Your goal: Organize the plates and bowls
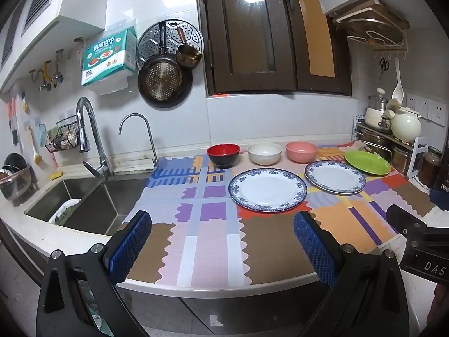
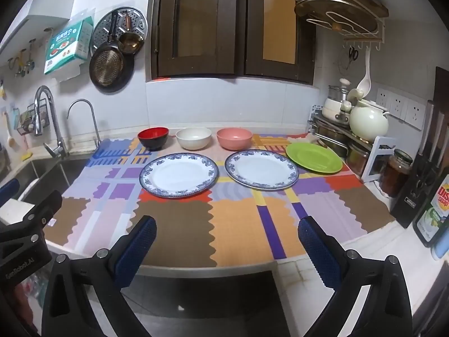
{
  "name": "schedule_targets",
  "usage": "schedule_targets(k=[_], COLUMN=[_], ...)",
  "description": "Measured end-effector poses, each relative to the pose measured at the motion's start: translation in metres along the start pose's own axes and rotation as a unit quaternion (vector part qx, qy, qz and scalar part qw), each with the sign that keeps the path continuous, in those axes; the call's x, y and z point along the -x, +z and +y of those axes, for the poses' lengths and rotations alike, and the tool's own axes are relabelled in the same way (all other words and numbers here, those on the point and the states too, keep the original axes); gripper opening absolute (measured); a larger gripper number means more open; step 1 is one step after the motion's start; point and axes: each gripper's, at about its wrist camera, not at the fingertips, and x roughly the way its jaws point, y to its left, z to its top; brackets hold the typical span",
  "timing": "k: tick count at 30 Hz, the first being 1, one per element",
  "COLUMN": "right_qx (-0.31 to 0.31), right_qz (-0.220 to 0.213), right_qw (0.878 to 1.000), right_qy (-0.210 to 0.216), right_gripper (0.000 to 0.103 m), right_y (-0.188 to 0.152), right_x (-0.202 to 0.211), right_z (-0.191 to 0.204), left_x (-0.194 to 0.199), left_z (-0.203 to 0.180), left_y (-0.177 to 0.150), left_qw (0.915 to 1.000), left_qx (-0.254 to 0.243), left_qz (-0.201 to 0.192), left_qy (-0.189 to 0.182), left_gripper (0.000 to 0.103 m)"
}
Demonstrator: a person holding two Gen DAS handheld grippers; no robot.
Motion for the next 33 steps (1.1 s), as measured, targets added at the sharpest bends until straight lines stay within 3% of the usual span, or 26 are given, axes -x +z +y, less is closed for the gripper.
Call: schedule_targets(k=[33], right_qx=[0.011], right_qz=[-0.002], right_qw=[1.000], right_qy=[0.009], right_gripper=[0.102], right_y=[-0.0004], right_x=[0.0066], right_z=[0.0000], left_x=[0.0100], left_z=[0.0040], left_y=[-0.0058], left_qw=[0.9998], left_qx=[0.000], left_qz=[-0.006], left_qy=[0.019], left_gripper=[0.103])
